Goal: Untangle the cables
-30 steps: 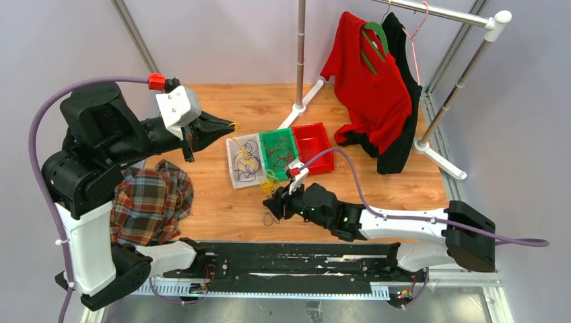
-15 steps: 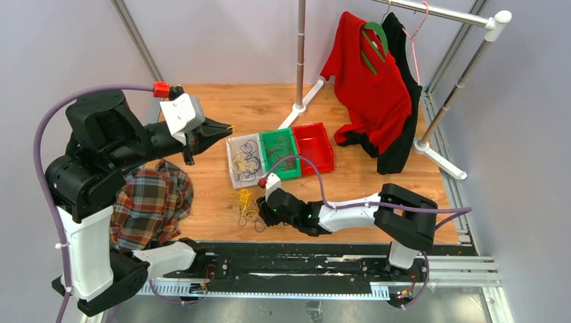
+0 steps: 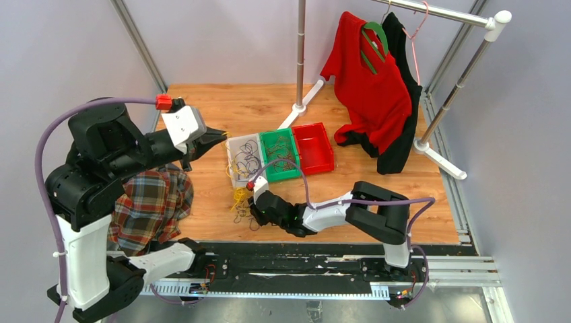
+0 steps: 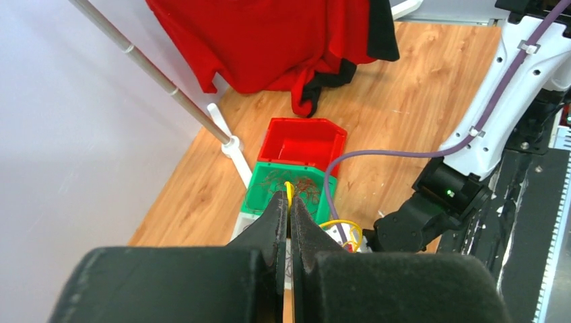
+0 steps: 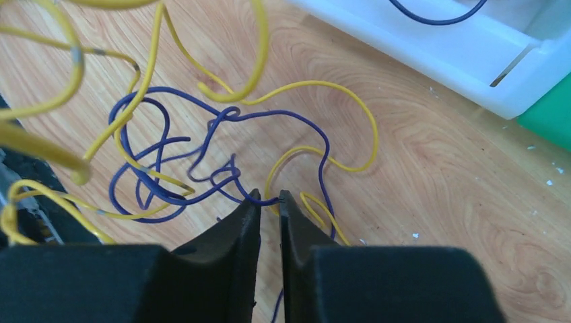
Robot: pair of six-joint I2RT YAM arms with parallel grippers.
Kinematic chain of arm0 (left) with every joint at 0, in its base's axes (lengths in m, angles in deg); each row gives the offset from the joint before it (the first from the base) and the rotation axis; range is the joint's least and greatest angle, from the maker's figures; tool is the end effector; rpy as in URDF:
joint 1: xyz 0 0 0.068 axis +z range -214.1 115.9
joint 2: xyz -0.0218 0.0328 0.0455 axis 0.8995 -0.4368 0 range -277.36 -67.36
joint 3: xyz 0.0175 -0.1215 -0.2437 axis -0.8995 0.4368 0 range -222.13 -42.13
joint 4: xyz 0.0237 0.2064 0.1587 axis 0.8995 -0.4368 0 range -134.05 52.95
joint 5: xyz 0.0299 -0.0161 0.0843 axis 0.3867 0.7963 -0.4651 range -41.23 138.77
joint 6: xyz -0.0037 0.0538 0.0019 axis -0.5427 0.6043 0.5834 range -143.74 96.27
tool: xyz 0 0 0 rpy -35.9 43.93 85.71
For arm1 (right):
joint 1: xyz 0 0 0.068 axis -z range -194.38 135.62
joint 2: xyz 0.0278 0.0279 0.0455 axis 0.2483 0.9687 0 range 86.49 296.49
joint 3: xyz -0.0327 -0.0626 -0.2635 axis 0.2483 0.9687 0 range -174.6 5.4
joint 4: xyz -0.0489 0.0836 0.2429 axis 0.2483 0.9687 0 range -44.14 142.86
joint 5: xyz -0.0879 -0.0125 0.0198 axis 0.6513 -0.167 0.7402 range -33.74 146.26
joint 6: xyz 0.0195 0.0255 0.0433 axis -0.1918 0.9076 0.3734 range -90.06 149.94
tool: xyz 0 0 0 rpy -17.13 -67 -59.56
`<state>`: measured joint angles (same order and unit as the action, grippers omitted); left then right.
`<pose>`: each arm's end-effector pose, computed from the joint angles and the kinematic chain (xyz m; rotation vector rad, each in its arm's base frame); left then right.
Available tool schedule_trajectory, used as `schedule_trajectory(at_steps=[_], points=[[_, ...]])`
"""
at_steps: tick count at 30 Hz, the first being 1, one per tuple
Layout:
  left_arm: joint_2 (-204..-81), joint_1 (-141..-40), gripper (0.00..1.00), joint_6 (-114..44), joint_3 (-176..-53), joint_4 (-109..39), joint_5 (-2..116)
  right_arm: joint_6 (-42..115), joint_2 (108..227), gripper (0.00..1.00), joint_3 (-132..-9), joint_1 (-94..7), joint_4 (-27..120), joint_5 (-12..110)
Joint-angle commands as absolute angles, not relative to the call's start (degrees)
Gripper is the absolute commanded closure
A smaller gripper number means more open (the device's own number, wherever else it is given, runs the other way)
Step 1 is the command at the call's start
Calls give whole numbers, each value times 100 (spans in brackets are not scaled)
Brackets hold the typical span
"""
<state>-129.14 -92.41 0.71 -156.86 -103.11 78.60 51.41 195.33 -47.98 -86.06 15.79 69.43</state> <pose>0.0770 -0.0615 0.5540 1.1147 1.4106 -0.5153 0.1308 0.3694 0.1490 -0.7487 1.9570 0.7940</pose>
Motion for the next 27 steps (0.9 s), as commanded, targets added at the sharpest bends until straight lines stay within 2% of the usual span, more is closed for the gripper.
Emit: schedule_trajectory(at_steps=[1,4,14,21,27], points=[[-12780,-9284,100,350,-15680,-10164,7570,5218,19489,89,-4755,-8629,1497,7102],[-12710,-9284,100,628,-15685,-10171,7212,5388,19023,99,-4374,-8552,1719,7363],[-12375,-9283,100,2129,-15069,-10164,4714,6101,15970,99,-2318,-8212,2911,8845],[-11547,-9275,99,4038,-13180,-9853,2646,6558,13655,99,-1806,-7284,4909,9226],[-10402,-9251,99,5501,-11026,-9336,1438,6709,12127,99,-2046,-6458,6575,9766]])
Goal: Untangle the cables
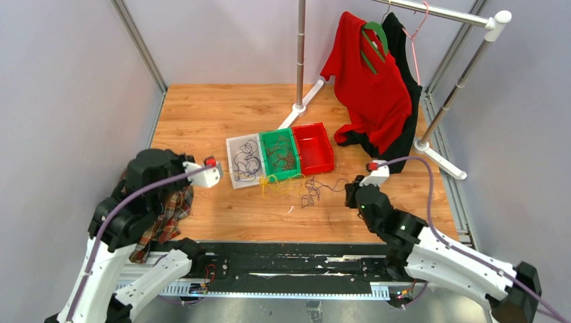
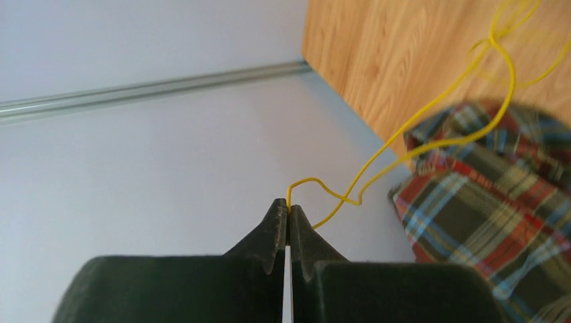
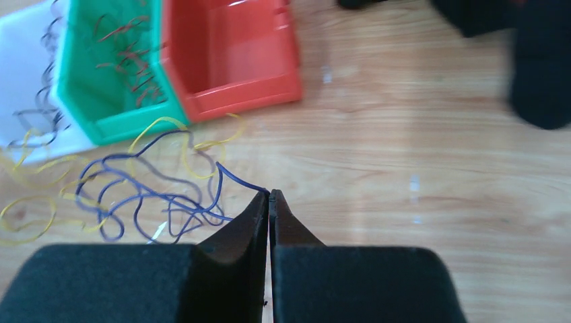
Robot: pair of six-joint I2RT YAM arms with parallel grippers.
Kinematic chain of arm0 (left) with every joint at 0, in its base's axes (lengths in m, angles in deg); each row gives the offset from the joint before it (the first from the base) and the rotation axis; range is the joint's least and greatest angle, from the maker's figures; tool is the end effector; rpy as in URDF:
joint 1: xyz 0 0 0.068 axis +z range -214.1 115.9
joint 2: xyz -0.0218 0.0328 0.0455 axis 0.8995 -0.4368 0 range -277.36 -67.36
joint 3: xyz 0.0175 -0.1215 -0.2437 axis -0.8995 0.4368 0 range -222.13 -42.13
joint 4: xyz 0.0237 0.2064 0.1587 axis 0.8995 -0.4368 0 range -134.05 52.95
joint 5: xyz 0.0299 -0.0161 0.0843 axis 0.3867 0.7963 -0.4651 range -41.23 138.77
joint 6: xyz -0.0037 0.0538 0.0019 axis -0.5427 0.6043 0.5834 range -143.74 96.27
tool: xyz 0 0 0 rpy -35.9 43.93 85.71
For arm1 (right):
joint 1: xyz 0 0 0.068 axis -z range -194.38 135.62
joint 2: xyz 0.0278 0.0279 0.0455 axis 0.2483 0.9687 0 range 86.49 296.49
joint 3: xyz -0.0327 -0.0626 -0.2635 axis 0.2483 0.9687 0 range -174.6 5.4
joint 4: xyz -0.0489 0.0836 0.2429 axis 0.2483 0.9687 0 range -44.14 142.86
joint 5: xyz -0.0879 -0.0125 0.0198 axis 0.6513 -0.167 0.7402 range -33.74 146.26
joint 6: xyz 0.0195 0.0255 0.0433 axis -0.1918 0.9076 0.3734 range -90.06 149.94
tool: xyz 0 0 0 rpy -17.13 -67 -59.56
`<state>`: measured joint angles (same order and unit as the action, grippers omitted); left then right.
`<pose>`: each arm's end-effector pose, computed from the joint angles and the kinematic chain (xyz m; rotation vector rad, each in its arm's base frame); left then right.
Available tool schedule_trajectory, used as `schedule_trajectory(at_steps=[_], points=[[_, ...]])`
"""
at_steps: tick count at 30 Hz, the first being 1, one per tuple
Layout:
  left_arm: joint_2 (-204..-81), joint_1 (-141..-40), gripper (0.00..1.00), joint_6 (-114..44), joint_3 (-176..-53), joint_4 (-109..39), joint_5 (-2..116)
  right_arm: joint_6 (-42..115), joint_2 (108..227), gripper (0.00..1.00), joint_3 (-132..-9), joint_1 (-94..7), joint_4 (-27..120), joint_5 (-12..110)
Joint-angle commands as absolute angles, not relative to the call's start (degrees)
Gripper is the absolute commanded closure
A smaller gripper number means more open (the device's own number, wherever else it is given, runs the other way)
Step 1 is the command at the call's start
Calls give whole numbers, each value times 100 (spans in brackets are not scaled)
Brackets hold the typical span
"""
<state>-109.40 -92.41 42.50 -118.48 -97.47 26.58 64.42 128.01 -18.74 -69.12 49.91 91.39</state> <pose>0.0842 -0.0300 0.4309 1.3489 1.5905 0.8034 0.1149 0.1271 0.2350 0.0678 1.9002 0.4712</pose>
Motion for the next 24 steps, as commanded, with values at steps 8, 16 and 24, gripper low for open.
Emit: schedule_trajectory(at_steps=[8,16,24], points=[[-9888,-8951,99,5611,-9686,-9959,1456,6391,11414,99,-2833,-5531,7577,9777],[-9378,-8950,80,4552,-8672,-10113,3351,5835,11915,99,-3126,-5445,6314,7044],[-9906,-8950,2,3513,-9289,-10302,5331,5832,12924,99,-4053,-5618,5657,5193]])
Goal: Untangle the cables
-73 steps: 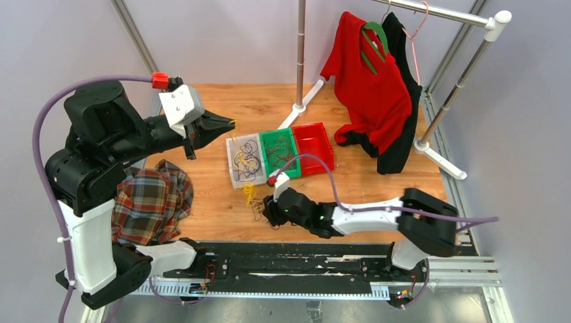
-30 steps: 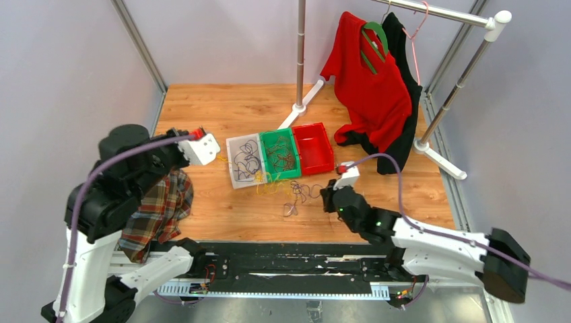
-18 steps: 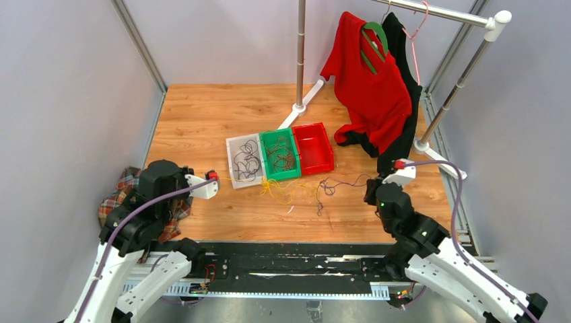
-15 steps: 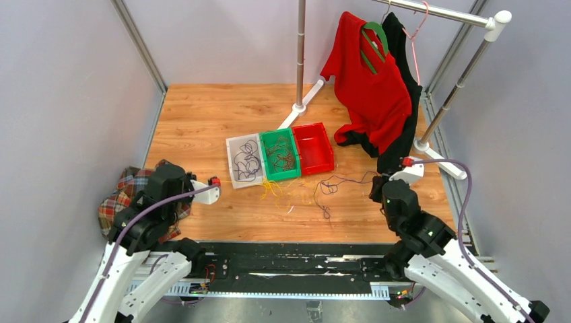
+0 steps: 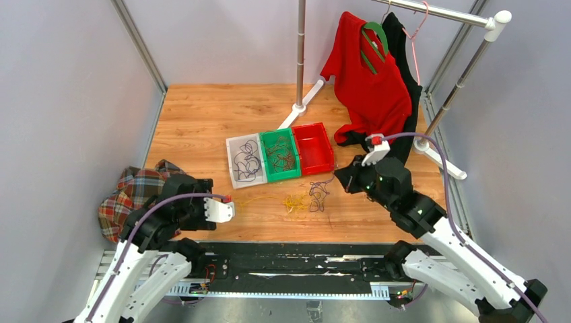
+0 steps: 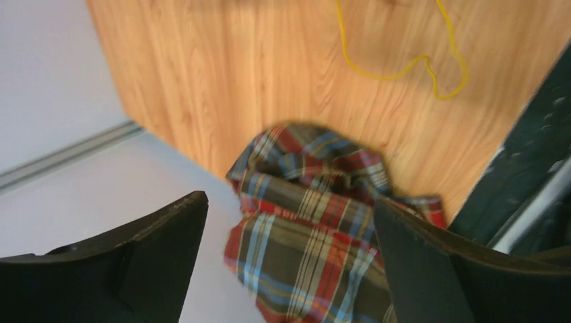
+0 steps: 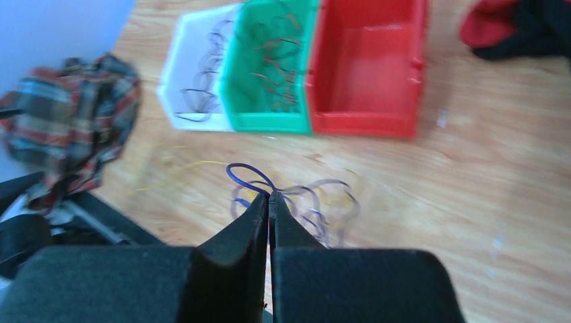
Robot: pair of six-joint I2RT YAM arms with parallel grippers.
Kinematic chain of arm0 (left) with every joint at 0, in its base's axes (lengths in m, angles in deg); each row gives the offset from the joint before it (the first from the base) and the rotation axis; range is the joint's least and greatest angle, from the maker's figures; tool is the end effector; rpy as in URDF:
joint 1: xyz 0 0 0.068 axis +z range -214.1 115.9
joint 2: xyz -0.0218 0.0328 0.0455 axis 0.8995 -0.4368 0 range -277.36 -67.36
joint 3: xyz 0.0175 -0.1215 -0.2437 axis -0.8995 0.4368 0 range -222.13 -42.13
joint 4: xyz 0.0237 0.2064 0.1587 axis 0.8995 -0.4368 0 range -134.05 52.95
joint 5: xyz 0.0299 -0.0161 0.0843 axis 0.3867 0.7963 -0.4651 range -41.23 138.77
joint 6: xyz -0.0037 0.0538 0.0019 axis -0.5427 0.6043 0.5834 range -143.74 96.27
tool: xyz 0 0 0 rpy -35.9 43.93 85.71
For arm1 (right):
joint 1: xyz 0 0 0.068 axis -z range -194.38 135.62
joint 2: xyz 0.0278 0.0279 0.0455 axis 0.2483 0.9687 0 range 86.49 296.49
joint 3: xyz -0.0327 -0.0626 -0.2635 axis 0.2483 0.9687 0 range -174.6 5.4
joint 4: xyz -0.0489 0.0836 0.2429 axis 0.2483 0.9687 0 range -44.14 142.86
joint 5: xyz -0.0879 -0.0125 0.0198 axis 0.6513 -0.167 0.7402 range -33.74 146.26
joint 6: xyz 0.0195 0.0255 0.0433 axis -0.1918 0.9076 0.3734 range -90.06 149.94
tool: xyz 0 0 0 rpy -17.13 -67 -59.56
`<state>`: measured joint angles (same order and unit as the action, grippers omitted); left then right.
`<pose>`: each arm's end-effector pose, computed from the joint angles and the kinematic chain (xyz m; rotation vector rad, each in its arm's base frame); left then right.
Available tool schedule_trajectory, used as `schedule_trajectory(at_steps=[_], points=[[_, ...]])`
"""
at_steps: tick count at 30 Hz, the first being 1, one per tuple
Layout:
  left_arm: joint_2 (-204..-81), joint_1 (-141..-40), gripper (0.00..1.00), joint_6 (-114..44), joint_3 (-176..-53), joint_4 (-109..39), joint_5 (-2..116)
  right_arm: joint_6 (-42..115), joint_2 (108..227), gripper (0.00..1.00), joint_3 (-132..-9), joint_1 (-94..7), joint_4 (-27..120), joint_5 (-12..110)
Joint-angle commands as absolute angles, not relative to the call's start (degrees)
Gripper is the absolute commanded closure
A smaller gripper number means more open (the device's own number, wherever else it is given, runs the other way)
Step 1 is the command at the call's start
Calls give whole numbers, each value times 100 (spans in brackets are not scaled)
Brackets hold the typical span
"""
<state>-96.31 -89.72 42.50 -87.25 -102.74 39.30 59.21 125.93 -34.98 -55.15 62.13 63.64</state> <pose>0.0732 -0.0285 0.2842 1.7336 1.7840 0.5115 0.1283 0.1046 0.3164 -0.0974 1.8979 0.7308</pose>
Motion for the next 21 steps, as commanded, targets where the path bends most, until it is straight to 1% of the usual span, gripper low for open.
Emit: schedule_trajectory(at_steps=[1,5,9,14,16,21], points=[[-10034,-8945,2,3304,-9520,-10305,5649,5829,13063,99,-4157,-5724,5581,5146],[-10621,-8950,2,2136,-10441,-10147,6950,5802,13632,99,-4534,-6435,5204,5284],[-10940,-8950,2,950,-10901,-9484,7786,5764,14393,99,-4962,-6955,4969,5305],[-10685,-8955,2,276,-10680,-8692,8182,5545,15045,99,-5496,-7338,5008,5098],[-10550,-8953,0,113,-10533,-8498,8413,5468,15208,99,-5682,-7459,5079,5024],[-10537,-8950,9,88,-10485,-8666,9017,5454,15357,99,-5777,-7523,5107,4888]])
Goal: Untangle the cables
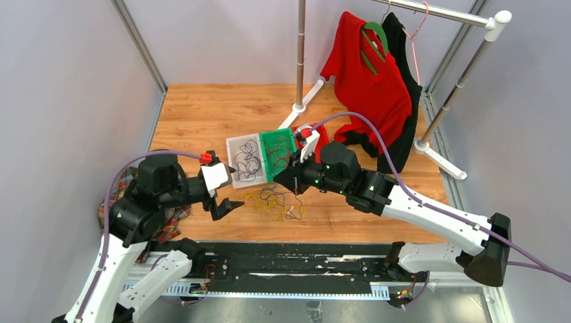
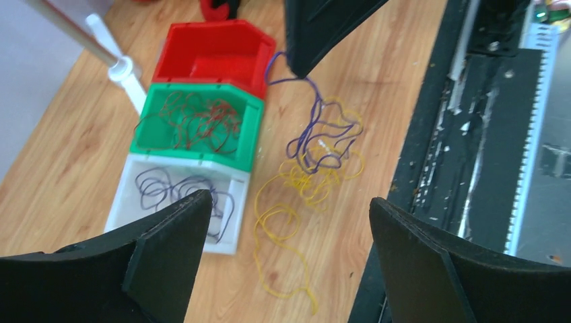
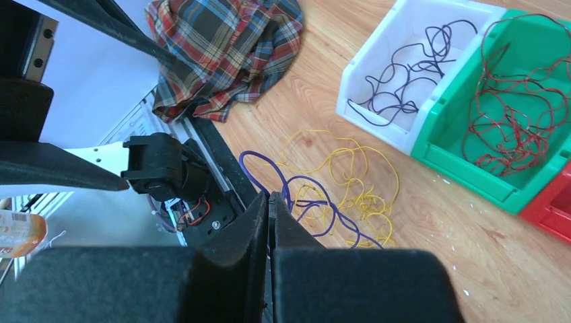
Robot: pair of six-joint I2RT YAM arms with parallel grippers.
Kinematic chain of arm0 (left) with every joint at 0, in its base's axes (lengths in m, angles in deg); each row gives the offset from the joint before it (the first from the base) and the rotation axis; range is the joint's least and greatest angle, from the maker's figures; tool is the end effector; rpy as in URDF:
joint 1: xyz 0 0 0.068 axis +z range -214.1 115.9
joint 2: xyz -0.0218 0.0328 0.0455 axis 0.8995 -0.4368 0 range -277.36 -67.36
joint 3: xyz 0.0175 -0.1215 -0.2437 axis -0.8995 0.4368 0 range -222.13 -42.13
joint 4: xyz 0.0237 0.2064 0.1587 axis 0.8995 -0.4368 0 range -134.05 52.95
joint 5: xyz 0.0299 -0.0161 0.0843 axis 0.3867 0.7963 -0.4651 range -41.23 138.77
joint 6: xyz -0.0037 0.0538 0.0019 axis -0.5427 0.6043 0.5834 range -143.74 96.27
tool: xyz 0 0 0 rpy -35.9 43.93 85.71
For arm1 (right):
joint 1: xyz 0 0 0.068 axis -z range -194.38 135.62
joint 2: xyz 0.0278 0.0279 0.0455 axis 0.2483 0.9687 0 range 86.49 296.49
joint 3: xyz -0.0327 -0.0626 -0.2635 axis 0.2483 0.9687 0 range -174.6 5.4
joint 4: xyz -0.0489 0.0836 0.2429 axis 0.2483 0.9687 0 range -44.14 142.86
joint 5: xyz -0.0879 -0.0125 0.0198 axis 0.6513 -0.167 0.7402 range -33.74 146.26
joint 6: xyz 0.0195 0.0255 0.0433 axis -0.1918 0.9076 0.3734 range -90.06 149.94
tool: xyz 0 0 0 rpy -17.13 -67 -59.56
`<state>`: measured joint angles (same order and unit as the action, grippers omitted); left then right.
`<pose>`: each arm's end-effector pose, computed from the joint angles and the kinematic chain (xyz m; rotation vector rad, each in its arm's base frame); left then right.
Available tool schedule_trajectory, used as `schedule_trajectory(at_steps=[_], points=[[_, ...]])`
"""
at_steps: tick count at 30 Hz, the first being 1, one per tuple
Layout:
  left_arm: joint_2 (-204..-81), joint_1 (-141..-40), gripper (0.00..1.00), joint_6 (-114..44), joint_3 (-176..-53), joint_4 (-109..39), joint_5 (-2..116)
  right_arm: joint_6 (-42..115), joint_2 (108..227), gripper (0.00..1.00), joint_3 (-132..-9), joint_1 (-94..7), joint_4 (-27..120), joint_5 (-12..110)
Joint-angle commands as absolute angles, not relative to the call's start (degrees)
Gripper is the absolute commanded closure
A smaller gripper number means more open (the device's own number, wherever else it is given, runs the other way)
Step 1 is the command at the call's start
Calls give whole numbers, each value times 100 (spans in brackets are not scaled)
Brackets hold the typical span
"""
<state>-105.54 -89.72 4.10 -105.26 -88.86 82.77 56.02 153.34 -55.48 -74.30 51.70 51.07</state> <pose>0.0830 -0.0618 0.3876 1.2139 1.5897 -0.5775 0.1342 0.2381 0.3681 -0.6293 1.8242 1.1327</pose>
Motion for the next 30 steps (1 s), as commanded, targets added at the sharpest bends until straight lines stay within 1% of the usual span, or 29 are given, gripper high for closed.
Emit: schedule_trajectory(at_steps=[1,9,16,21,25,30], points=[[-10529,-8954,10,24,-10488,-8646,9065,5455,15375,99,-5789,-7520,5150,4876],[-10507,-8950,10,-651,-10466,-8240,9380,5401,15258,99,-5933,-7520,5756,4763],[-10397,-8950,1,-836,-10395,-8011,9672,5281,15362,99,-6186,-7520,6165,4459],[-10461,-8952,2,-863,-10292,-7969,9922,5286,15351,99,-6184,-7522,6034,4290],[-10530,-8950,4,-801,-10198,-7866,9910,5294,15372,99,-6134,-7525,5828,4046],[-10729,-8950,7,-1467,-10035,-7187,9990,5195,15371,99,-6143,-7520,5762,4095]])
